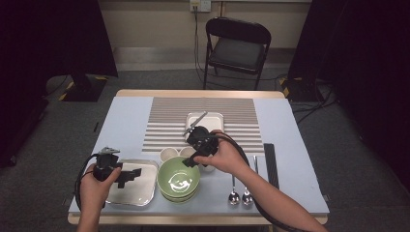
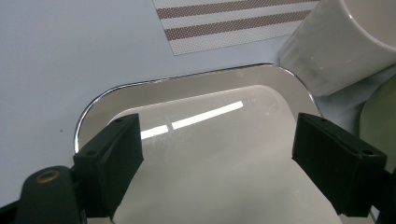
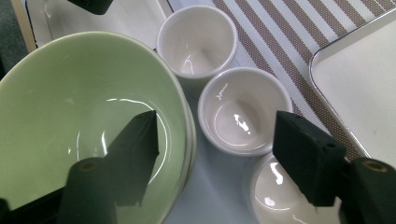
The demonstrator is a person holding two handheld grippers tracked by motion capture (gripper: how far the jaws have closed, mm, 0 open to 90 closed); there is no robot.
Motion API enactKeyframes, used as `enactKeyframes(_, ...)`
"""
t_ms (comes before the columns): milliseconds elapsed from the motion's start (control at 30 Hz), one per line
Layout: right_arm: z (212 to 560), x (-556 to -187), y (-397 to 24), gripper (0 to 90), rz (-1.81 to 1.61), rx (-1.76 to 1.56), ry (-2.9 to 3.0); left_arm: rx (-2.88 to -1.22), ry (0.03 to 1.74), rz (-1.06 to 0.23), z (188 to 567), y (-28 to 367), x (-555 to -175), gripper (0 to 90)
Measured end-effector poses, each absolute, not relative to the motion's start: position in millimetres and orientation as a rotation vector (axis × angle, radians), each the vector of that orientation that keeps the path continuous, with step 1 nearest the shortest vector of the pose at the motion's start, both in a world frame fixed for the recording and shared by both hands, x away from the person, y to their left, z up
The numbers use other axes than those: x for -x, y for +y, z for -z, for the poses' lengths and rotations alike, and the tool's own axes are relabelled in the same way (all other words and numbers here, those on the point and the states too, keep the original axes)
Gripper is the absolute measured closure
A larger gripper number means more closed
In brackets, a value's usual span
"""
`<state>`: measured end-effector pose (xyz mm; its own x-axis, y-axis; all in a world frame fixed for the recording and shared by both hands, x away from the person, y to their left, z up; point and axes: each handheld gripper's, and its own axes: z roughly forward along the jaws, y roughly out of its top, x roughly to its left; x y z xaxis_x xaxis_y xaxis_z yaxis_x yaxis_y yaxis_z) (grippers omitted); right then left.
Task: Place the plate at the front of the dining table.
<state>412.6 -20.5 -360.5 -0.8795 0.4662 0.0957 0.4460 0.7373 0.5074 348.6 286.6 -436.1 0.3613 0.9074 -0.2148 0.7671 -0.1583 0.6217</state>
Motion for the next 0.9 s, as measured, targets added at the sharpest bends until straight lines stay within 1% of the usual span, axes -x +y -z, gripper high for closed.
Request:
enactKeyframes(100, 361, -411, -19, 36.8, -0.833, -0.744, 2.891, -1.973, 1.444, -0.275, 436, 287, -349, 15.8)
enactKeyframes(133, 362, -410, -18, 41.0, -0.829, -0.743, 2.891, -1.973, 1.446, -0.275, 436, 286, -349, 15.7)
enactKeyframes(233, 363, -409, -17, 45.7, -0.834, -0.739, 2.899, -1.979, 1.443, -0.275, 437, 286, -349, 15.8)
enactKeyframes(900, 373, -407, -10, 61.0, -0.734, -0.793, 2.954, -1.977, 1.441, -0.277, 436, 286, -348, 15.8)
